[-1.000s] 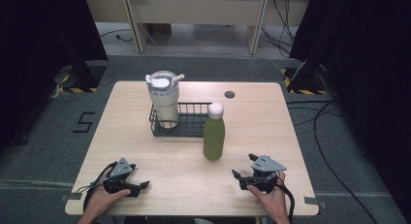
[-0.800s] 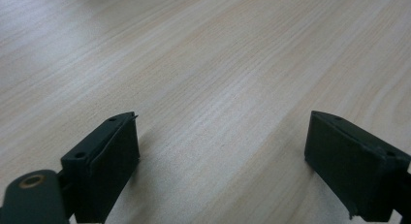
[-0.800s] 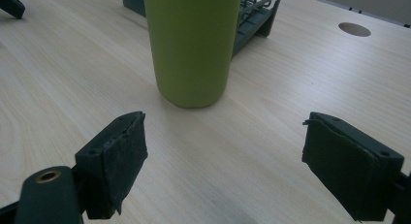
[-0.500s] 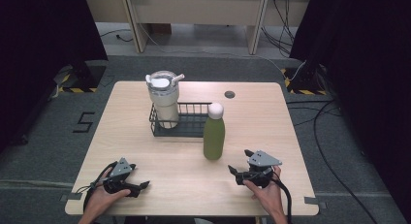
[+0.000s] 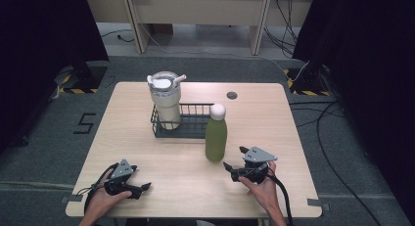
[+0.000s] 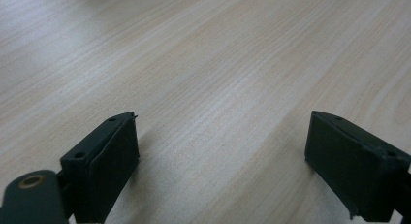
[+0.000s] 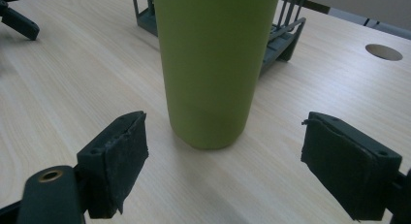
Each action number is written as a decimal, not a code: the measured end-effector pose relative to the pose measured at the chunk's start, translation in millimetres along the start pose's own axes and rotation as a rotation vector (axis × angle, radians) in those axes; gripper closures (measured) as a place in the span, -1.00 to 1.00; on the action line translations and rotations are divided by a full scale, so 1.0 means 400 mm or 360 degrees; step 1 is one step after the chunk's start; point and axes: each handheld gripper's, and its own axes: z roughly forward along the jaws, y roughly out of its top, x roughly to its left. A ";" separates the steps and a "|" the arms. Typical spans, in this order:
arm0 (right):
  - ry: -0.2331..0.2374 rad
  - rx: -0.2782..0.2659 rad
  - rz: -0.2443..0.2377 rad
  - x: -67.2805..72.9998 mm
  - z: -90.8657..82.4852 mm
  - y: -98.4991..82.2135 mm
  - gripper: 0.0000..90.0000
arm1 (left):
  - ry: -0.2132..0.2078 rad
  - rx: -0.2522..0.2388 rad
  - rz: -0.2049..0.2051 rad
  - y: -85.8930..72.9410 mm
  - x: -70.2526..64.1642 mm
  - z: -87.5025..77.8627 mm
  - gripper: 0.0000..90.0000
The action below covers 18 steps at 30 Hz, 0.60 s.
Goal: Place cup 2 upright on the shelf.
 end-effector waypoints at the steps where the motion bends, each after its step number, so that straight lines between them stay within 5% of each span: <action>1: 0.0001 0.0000 -0.0004 0.001 0.004 0.002 -0.63 | 0.0000 0.0000 0.0000 0.000 0.000 0.000 -0.75; 18: 0.0067 -0.0033 -0.0029 0.012 0.083 0.041 -0.66 | 0.0002 -0.0001 -0.0002 0.000 0.000 0.000 -0.75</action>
